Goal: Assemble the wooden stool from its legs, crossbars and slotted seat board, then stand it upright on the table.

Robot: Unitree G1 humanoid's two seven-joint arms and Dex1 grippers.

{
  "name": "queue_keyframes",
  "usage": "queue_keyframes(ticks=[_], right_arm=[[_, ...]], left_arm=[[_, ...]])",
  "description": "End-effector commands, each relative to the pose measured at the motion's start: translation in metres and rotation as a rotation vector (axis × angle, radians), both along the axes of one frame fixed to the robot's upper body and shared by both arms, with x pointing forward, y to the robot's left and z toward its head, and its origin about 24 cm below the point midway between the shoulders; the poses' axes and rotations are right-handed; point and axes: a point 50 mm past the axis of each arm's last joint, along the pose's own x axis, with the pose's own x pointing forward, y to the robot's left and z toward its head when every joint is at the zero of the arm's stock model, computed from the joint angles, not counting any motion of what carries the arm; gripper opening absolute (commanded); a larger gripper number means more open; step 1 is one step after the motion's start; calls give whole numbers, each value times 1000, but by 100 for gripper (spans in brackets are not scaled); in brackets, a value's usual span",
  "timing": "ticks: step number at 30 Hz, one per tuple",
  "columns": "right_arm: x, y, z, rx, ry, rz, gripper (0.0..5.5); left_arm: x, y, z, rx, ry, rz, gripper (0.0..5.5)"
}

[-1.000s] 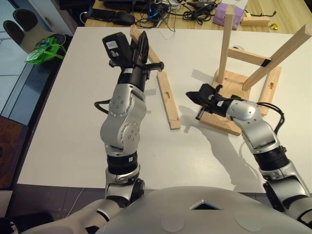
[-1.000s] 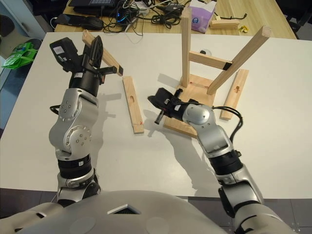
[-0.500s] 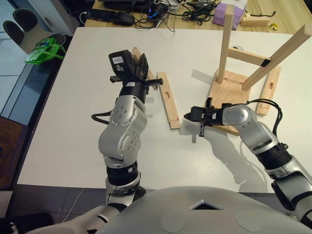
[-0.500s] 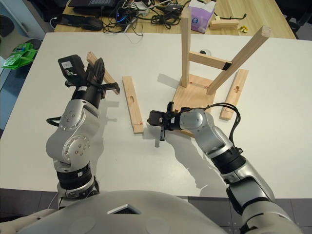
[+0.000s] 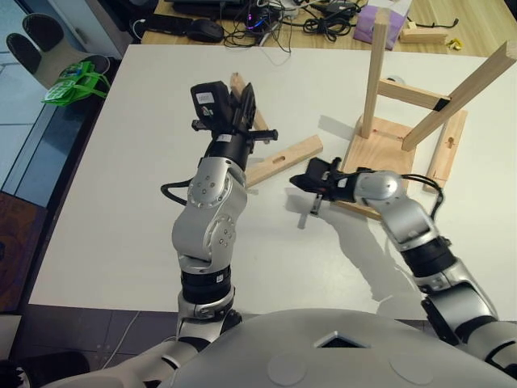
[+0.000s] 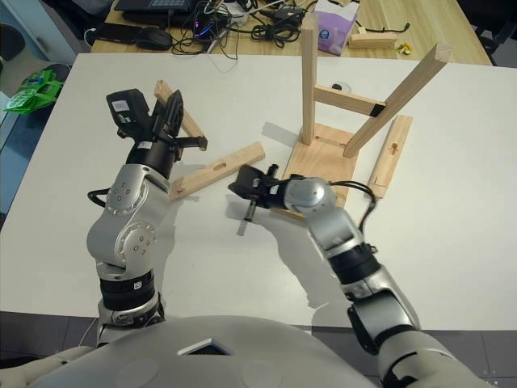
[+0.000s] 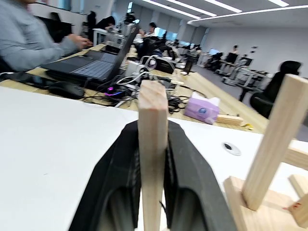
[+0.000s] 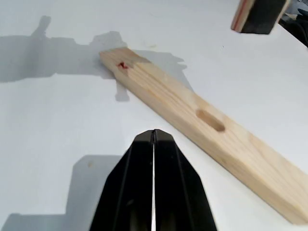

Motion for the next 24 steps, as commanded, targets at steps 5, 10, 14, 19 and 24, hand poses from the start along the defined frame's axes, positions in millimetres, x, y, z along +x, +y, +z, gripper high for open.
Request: queue_keyframes(ticks=[5, 10, 14, 19, 24], right_arm=[[4, -39, 21, -4, -46, -143, 0], [20, -21, 0, -61, -33, -193, 0], [40, -4, -13, -166, -64, -237, 0], [54, 16, -21, -231, -96, -296, 0], [63, 26, -25, -222, -103, -338, 0]], left_arm=[[3, 6, -11, 55, -56, -86, 40], [5, 5, -11, 49, -65, -69, 40], [5, 5, -12, 33, -58, -51, 40], [4, 4, -12, 16, -55, -36, 40], [3, 4, -9, 11, -61, -31, 40]])
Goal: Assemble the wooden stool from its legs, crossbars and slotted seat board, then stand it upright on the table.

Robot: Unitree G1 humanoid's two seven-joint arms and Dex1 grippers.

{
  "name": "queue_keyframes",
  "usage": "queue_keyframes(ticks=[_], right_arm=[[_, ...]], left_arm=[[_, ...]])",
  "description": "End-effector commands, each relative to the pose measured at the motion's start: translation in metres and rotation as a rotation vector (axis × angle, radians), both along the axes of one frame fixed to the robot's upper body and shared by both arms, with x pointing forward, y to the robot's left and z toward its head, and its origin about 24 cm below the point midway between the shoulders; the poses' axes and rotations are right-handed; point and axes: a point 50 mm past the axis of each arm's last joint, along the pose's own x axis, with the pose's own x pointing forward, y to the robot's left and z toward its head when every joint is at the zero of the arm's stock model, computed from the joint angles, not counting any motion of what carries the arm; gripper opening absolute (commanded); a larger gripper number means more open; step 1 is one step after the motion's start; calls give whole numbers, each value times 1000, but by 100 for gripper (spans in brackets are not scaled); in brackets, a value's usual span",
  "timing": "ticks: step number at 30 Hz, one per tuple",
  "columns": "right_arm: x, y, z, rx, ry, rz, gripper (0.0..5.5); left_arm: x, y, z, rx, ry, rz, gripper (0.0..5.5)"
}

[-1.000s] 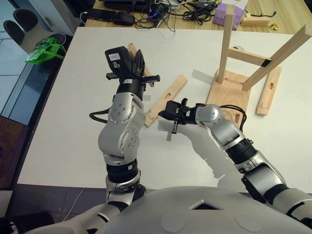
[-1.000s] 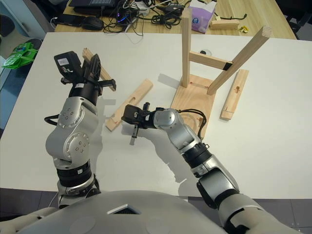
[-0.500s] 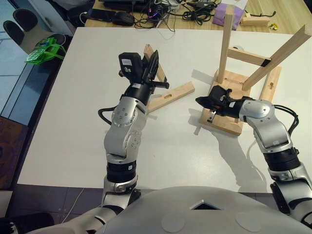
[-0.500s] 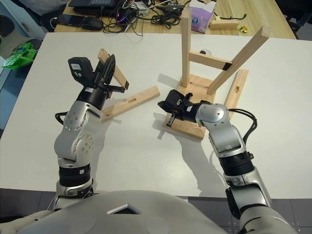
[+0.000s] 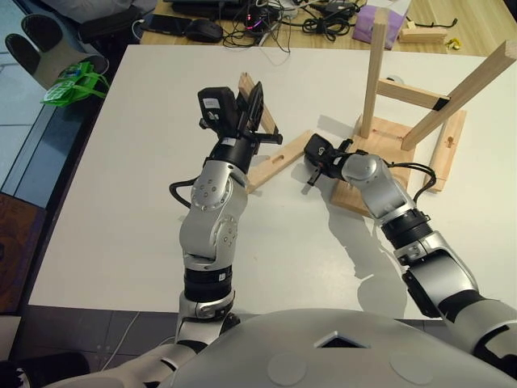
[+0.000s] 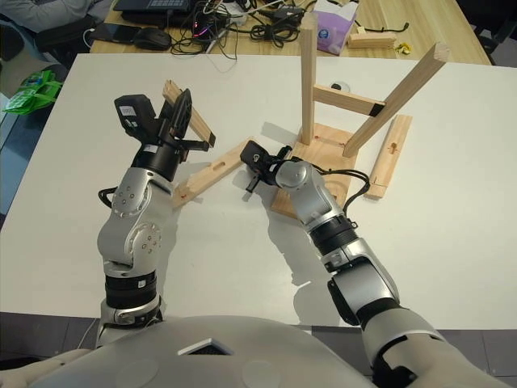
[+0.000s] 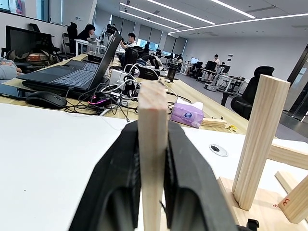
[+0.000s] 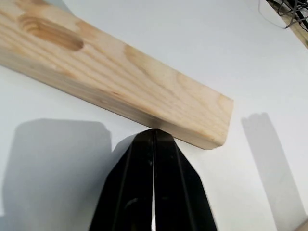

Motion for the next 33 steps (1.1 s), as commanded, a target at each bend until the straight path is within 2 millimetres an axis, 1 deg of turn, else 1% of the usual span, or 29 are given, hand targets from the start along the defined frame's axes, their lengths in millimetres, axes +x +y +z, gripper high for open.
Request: queue_keyframes(ticks=[1, 4, 6, 8, 10, 12, 15, 16, 18, 19, 21, 23, 27, 31, 33], right_arm=[[9, 3, 2, 12, -20, -38, 0], [6, 3, 11, 78, -51, -61, 0], [1, 2, 20, 154, -78, -88, 0], [-9, 1, 38, 286, -140, -78, 0], [-21, -8, 58, 415, -190, -90, 0], [-34, -21, 65, 448, -206, -81, 0], [-51, -43, 64, 425, -185, -54, 0], [-57, -54, 61, 419, -168, -64, 0], [-69, -77, 49, 375, -125, -81, 0], [-77, -87, 41, 359, -90, -84, 0], [-91, -99, 29, 350, -30, -93, 0], [-96, -103, 24, 362, -9, -116, 0], [-90, -99, 27, 381, -40, -128, 0], [-86, -97, 29, 383, -72, -130, 0], [-84, -95, 29, 382, -84, -129, 0]], left_arm=[[0, 1, 3, 9, -7, 7, 40], [-1, 0, 2, 39, -4, -7, 40], [-3, 0, 1, 59, 1, -16, 40], [-5, 0, -1, 73, 1, -36, 40], [-9, 0, -6, 78, -16, -74, 40], [-11, 2, -15, 96, -38, -116, 40], [-10, 8, -35, 148, -46, -152, 40], [-9, 9, -44, 166, -38, -170, 40], [-5, 11, -61, 206, -35, -218, 40], [-2, 11, -65, 220, -43, -237, 40], [4, 12, -64, 234, -74, -263, 40], [8, 13, -64, 237, -91, -279, 40], [11, 11, -71, 301, -68, -336, 40], [10, 11, -87, 446, 48, -414, 40], [10, 9, -90, 499, 107, -435, 40]])
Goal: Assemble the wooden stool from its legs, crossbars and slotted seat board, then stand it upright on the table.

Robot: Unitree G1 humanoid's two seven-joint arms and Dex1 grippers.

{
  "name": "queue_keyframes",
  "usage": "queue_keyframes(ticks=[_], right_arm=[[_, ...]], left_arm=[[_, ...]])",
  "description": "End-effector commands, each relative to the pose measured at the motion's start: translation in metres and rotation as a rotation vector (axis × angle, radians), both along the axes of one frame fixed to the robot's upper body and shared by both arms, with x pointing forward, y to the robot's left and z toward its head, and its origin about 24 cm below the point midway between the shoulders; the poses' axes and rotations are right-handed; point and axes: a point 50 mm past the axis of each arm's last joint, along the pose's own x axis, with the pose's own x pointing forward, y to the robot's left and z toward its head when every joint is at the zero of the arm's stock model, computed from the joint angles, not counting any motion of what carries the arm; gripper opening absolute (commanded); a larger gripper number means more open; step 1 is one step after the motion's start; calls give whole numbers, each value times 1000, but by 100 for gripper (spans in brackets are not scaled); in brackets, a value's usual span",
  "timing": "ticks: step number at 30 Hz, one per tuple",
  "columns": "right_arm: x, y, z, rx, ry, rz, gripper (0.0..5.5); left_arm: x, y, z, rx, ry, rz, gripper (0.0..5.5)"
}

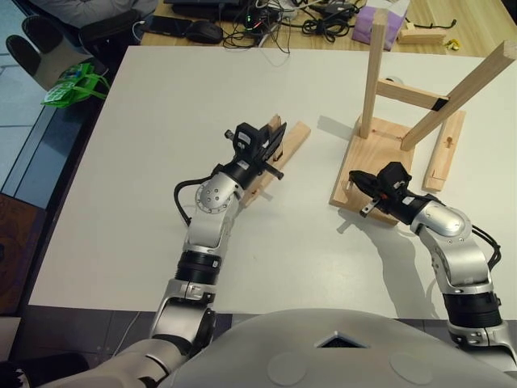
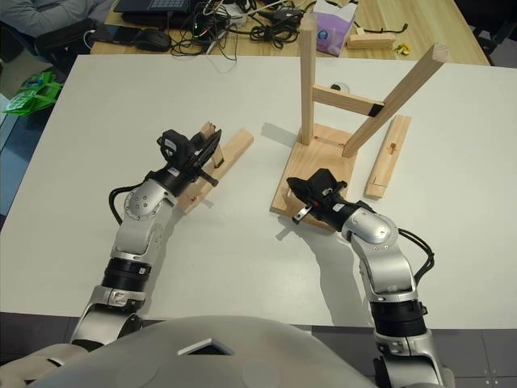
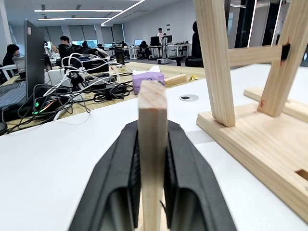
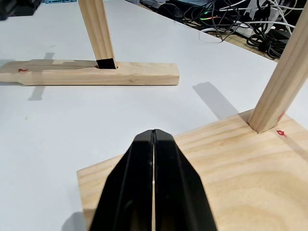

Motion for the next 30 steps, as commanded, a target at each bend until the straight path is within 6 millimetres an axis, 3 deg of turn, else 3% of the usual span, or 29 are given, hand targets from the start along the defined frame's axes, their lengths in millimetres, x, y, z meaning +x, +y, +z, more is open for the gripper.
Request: queue_keyframes(ticks=[1, 5, 8, 12, 17, 20, 22, 24, 25, 28, 29, 30], right_arm=[[6, 3, 3, -3, -37, -1, 0], [7, 6, 5, 7, -56, -2, 0], [16, 15, 18, 51, -110, -15, 0], [48, 60, 62, 175, -201, 61, 0], [108, 124, 122, 319, -180, 66, 0], [126, 144, 159, 397, -217, 75, 0], [130, 150, 169, 415, -221, 88, 0], [133, 153, 146, 351, -122, 93, 0], [132, 152, 118, 283, -32, 101, 0], [112, 136, 3, 39, 310, 84, 0], [104, 130, -24, -31, 367, 76, 0], [99, 125, -39, -63, 399, 67, 0]], left_arm=[[-4, 2, -24, 169, 184, -6, 40], [1, 0, -22, 202, 296, 38, 40], [3, 0, -25, 179, 351, 69, 40], [-5, -3, -31, 123, 374, 75, 40], [-7, -11, -33, 116, 356, 71, 40], [-5, -15, -31, 112, 341, 70, 40], [-5, -16, -30, 110, 338, 69, 40], [-5, -17, -31, 107, 338, 73, 40], [-5, -16, -31, 106, 338, 79, 40], [-4, -18, -30, 97, 335, 91, 40], [-3, -19, -30, 94, 332, 92, 40], [-3, -19, -29, 90, 330, 94, 40]])
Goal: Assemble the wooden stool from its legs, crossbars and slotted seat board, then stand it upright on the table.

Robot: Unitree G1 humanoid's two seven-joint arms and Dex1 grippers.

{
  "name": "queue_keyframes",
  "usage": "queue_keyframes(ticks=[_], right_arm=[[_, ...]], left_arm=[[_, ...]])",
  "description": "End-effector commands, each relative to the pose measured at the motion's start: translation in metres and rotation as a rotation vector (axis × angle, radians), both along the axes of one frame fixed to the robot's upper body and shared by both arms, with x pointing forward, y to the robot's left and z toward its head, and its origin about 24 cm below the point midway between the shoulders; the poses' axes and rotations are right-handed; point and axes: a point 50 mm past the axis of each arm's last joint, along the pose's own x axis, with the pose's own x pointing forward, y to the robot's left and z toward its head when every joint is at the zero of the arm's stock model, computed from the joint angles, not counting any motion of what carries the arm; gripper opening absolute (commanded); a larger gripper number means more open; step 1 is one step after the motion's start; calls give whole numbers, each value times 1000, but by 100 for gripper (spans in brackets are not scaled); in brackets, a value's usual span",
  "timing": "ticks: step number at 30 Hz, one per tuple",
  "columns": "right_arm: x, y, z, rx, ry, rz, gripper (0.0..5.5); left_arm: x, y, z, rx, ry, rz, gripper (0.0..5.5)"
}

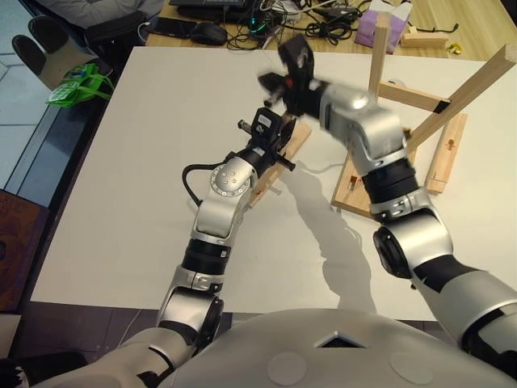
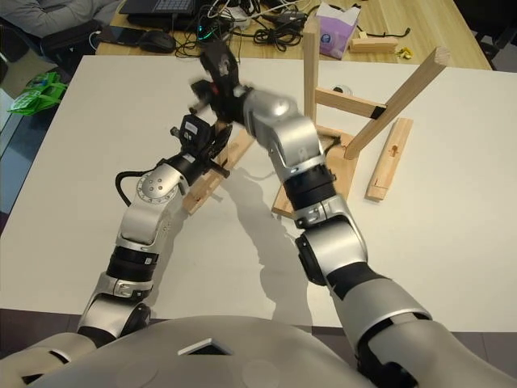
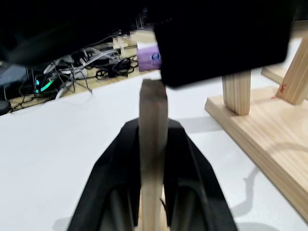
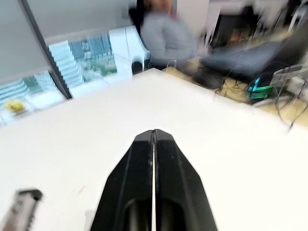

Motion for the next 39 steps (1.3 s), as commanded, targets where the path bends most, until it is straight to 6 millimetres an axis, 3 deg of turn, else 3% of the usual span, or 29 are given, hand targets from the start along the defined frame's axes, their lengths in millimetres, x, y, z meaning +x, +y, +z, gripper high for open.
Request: queue_keyframes(ticks=[1, 3, 11, 20, 23, 27, 30, 32, 33, 35, 37, 39], right_arm=[[-30, -25, -104, -245, 274, -13, 0], [-25, -23, -98, -199, 249, -18, 0], [-1, -12, -26, 70, 5, -61, 0], [-5, -19, -13, 186, -13, -127, 0], [-1, -19, 28, 300, -144, -153, 0], [-1, -16, 98, 383, -361, -106, 0], [-1, -14, 117, 400, -384, -72, 0], [-2, -6, 93, 305, -296, 10, 0], [-5, -2, 66, 218, -207, 84, 0], [-20, -4, -15, -30, 43, 204, 0], [-36, -18, -77, -218, 235, 225, 0], [-40, -23, -94, -245, 291, 200, 0]], left_arm=[[-12, 2, -36, 37, 184, 15, 40], [-12, 3, -36, 35, 182, 22, 40], [-10, 1, -31, 35, 139, 20, 40], [-9, 5, -30, 2, 94, 54, 179], [-12, 1, -34, 1, 100, 53, 214], [-15, -1, -38, 5, 115, 52, 278], [-14, -1, -38, 11, 114, 55, 322], [-13, -2, -38, 12, 114, 55, 349], [-13, -3, -38, 11, 114, 56, 371], [-13, -5, -37, 7, 113, 56, 405], [-12, -7, -36, 4, 110, 55, 428], [-12, -6, -35, 3, 109, 59, 449]])
